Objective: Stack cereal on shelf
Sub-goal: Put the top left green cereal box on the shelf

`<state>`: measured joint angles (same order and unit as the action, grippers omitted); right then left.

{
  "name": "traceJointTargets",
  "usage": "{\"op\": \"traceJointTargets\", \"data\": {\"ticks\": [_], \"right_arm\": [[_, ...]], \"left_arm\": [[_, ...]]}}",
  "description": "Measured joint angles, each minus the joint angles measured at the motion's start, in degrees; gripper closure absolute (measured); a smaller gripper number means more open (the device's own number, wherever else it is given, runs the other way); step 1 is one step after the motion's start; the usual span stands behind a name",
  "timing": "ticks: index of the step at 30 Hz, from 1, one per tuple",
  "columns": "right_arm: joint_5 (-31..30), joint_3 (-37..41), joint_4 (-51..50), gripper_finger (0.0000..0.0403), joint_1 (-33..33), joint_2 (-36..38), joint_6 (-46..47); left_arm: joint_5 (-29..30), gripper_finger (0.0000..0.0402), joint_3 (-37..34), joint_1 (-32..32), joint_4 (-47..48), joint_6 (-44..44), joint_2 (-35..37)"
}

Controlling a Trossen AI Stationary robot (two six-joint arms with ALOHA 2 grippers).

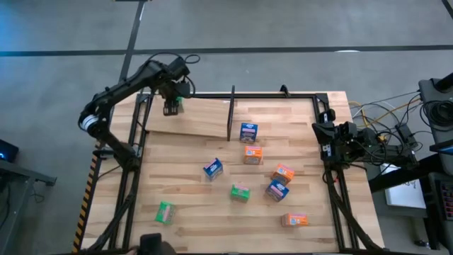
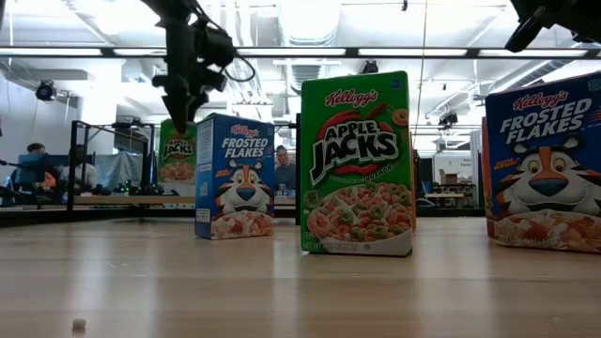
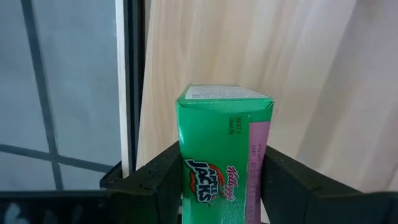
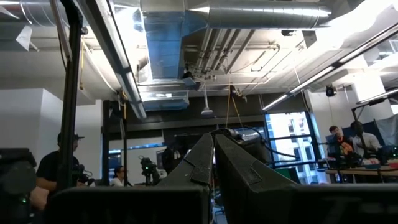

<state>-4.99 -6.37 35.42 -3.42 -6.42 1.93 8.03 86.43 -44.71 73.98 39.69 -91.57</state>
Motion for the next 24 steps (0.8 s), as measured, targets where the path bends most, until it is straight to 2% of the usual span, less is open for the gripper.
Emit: {"op": "traceJointTargets", "data": {"ticks": [5,11,18,24], "right_arm": [[0.00,0.00,0.02,0.0394,0.02,0.02,0.00],[0.00,0.02,0.00,0.0394,0.02,0.02,0.00],[0.00,0.00,0.00,0.0394,0.00,0.02,-0.09],[0.00,0.01,0.00,0.0394,0.01,0.02,-0.04]], "left_arm": [[-0.02,0.0232,0.00,-1.38,-0.18,0.09,-3.26],[0.10,0.0198,0.00,-1.92,-1.04,-0.10,-5.25],[0.53,0.0160,0.00,-1.93,-1.15,-0.12,-4.77],[1.03,0.0148,0.00,-1.94,-0.87,-0.14,-3.03]]}}
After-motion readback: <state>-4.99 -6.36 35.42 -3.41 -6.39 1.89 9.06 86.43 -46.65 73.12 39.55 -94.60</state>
